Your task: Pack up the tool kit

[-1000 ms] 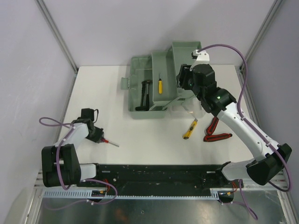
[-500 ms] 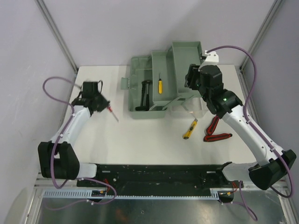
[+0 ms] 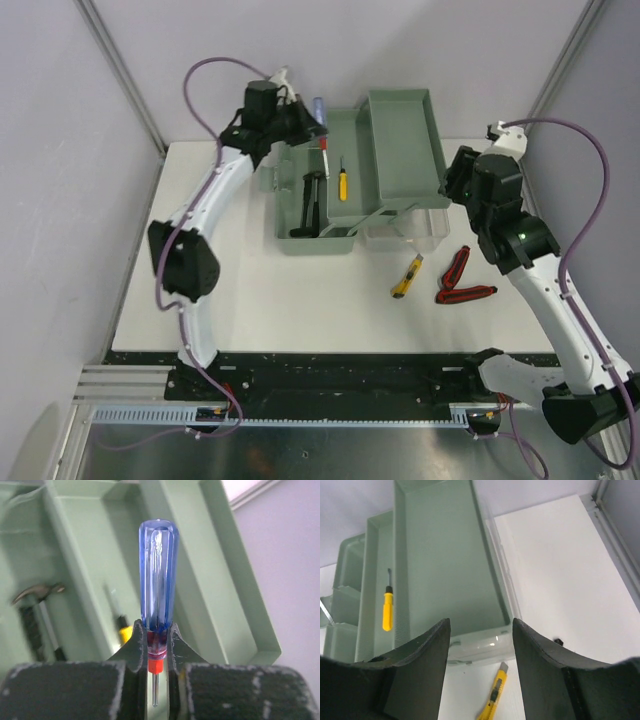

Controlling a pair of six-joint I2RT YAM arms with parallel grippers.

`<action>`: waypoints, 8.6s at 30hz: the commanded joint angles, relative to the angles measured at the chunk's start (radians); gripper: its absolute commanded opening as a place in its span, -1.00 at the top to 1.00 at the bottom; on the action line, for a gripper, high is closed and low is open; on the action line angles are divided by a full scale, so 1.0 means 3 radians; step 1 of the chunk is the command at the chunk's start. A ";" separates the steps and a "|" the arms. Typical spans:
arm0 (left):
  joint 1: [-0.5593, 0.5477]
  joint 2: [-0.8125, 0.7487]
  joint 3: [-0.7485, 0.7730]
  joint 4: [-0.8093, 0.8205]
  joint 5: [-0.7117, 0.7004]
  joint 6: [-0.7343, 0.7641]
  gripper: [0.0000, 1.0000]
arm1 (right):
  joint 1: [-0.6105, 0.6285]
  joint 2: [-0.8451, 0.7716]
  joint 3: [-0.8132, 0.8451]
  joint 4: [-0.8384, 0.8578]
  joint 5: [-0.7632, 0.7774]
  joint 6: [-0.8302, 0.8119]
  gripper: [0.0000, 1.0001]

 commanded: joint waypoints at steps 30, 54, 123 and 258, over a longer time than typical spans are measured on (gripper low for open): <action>-0.0584 0.1071 0.0351 0.0047 -0.0164 -0.0491 0.31 | -0.0250 -0.0607 -0.0749 -0.0778 0.0104 0.0809 -0.16; -0.0553 -0.0157 0.0061 0.0053 -0.0709 0.0320 -0.40 | -0.1737 -0.0056 -0.1814 -0.1079 -0.1377 0.2085 -0.12; 0.0401 -0.1654 -0.2316 0.0458 -0.1048 0.0394 -0.72 | -0.0635 0.1167 0.1091 0.0275 -0.1234 -0.0313 1.00; 0.0585 -0.1438 -0.2590 0.0458 -0.0393 0.0195 -0.71 | -0.0452 0.2594 0.2365 -0.0824 -0.0852 -0.0750 0.50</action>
